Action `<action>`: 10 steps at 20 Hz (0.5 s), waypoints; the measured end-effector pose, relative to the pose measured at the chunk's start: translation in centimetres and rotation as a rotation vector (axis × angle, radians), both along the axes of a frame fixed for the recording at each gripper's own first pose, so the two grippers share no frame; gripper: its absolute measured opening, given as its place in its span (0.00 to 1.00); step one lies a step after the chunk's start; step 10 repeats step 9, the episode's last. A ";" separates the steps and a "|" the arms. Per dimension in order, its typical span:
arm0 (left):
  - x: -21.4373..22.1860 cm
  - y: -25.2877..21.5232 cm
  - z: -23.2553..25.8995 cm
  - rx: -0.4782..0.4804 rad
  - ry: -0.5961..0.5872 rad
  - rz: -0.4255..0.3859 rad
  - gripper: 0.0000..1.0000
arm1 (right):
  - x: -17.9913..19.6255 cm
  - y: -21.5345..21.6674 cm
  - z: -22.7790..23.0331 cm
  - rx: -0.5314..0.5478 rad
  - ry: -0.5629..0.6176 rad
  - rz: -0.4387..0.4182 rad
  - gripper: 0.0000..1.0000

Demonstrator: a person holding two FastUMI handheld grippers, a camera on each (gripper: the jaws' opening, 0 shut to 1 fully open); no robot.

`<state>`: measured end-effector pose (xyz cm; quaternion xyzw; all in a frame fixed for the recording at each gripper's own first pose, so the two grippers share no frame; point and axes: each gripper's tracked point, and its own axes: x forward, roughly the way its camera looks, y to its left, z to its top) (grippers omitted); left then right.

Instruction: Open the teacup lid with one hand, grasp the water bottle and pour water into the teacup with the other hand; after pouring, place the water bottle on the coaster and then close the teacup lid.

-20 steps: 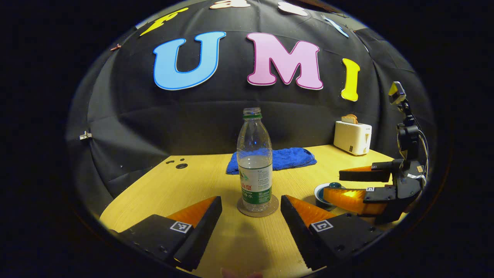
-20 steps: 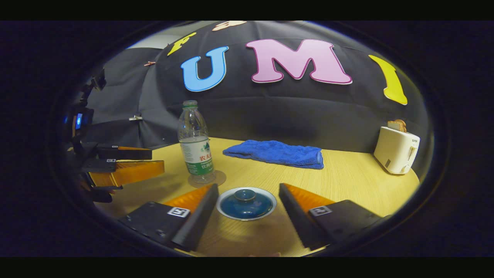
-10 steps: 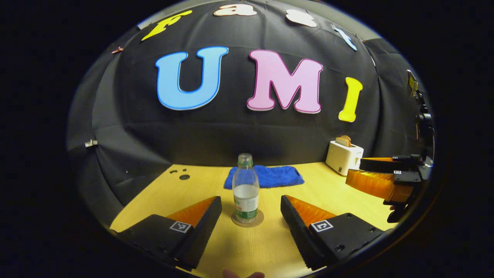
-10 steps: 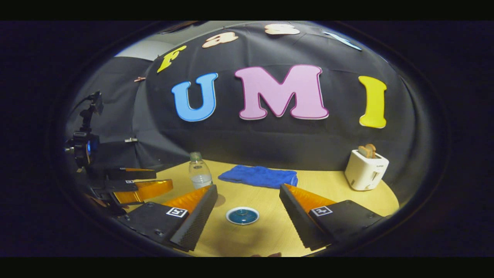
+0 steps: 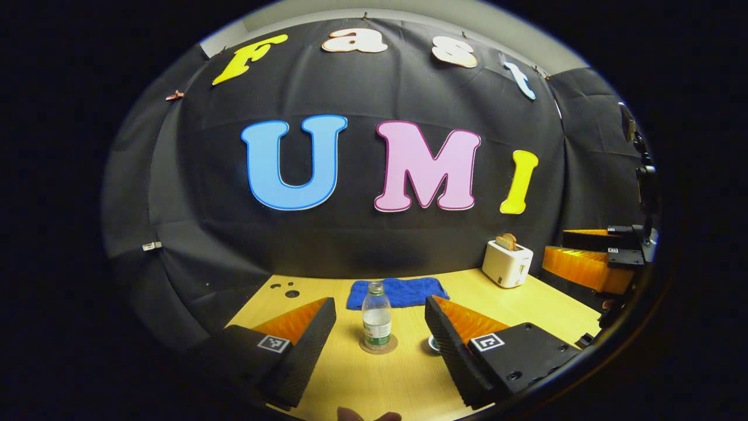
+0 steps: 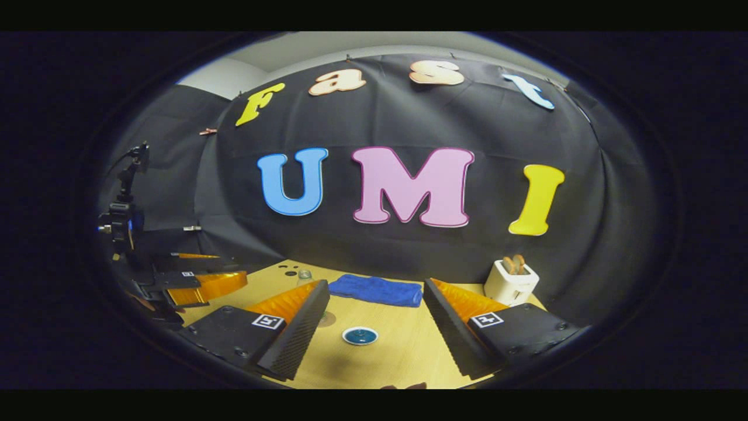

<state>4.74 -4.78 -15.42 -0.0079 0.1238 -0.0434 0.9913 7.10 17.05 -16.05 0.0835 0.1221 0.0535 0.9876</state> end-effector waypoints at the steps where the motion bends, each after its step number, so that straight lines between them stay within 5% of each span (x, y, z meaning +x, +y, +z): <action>1: -0.3 0.4 0.4 -0.002 -0.003 -0.004 0.96 | -0.3 -0.1 0.6 -0.003 -0.001 -0.013 1.00; 10: -1.5 2.2 3.2 -0.028 -0.044 -0.018 0.96 | -2.2 0.4 3.7 -0.008 -0.030 -0.081 0.98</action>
